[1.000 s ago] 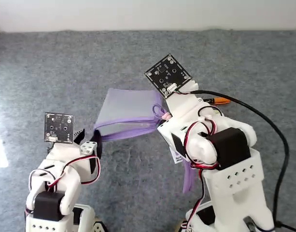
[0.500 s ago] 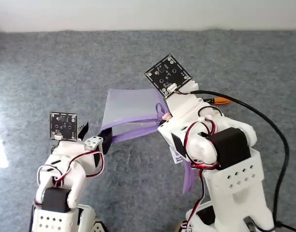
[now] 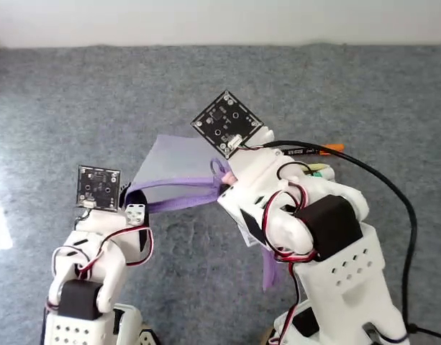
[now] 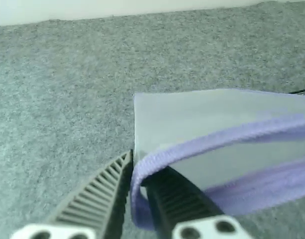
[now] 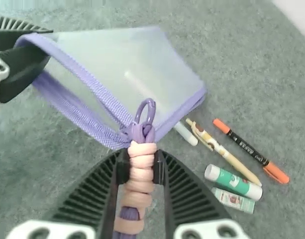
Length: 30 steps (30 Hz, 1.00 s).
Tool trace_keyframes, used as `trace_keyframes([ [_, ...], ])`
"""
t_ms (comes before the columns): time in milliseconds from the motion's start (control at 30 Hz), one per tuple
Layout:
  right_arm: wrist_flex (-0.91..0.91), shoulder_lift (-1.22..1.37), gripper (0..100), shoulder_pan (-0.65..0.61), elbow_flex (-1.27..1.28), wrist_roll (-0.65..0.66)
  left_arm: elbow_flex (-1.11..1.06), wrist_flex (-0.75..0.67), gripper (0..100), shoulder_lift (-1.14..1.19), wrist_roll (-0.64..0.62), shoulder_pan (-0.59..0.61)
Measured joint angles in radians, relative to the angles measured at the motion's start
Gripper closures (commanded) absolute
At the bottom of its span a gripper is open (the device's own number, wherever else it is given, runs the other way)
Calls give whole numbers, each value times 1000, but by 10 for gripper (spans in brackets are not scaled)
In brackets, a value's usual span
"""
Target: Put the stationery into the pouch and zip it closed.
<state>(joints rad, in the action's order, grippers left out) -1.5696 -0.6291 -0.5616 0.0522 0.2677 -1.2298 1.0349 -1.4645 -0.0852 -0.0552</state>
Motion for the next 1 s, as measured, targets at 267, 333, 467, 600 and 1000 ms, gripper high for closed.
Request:
trace_keyframes([
  [267,123,2,991,0,18,-28,204,253,988,0,11,3],
  [333,127,2,991,-2,18,-68,255,327,988,0,11,3],
  [467,129,61,991,-5,18,-144,341,450,988,0,11,5],
  [600,129,114,991,-17,17,-213,402,483,987,2,11,6],
  [1000,97,167,811,-77,15,-238,436,542,987,2,12,8],
])
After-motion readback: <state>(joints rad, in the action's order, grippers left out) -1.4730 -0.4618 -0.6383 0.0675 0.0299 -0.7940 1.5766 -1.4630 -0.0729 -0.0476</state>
